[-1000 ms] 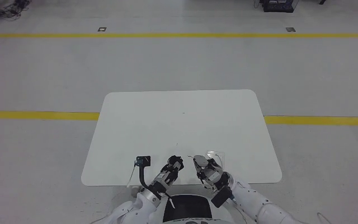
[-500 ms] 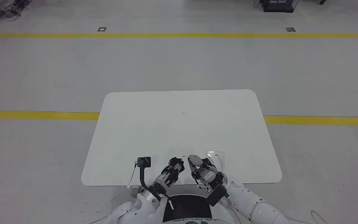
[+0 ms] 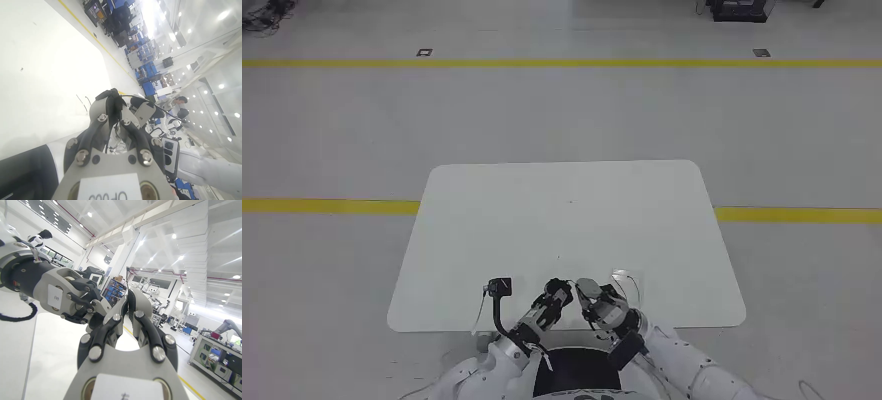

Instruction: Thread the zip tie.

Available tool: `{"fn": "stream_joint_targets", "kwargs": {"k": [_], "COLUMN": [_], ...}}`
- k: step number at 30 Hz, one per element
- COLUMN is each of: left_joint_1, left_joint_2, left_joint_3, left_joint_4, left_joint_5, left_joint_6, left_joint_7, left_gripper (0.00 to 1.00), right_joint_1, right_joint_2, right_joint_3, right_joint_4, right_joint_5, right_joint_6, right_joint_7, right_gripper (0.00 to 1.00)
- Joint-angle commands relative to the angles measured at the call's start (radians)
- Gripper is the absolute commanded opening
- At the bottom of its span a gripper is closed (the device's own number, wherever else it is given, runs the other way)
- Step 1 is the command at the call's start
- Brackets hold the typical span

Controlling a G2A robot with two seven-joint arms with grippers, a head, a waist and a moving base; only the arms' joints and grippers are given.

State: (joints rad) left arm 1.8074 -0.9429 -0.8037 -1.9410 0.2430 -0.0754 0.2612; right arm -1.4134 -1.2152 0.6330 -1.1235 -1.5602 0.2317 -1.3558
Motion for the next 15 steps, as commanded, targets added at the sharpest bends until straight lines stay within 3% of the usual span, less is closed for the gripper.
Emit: {"fn": "stream_joint_targets", "kwargs": {"k": [1, 15], "left_joint_1": [0.000, 0.004], "left_joint_2": [-0.002, -0.009], "left_joint_3": [-0.001, -0.015], "left_joint_4": [0.003, 0.007], "left_joint_5": [-0.009, -0.030], "left_joint_6": [-0.002, -0.020], "left_joint_7": [0.000, -0.012], "left_gripper": [0.00, 0.00], "right_joint_1": [-0.004, -0.018], "right_joint_2": [-0.001, -0.011], "right_joint_3": [0.006, 0.036], "right_joint_4": [-0.001, 0.012], "right_joint_5": [0.000, -0.006], "right_joint_6": [0.002, -0.035], "right_joint_7": [-0.013, -0.034], "right_gripper": [0.00, 0.00]}}
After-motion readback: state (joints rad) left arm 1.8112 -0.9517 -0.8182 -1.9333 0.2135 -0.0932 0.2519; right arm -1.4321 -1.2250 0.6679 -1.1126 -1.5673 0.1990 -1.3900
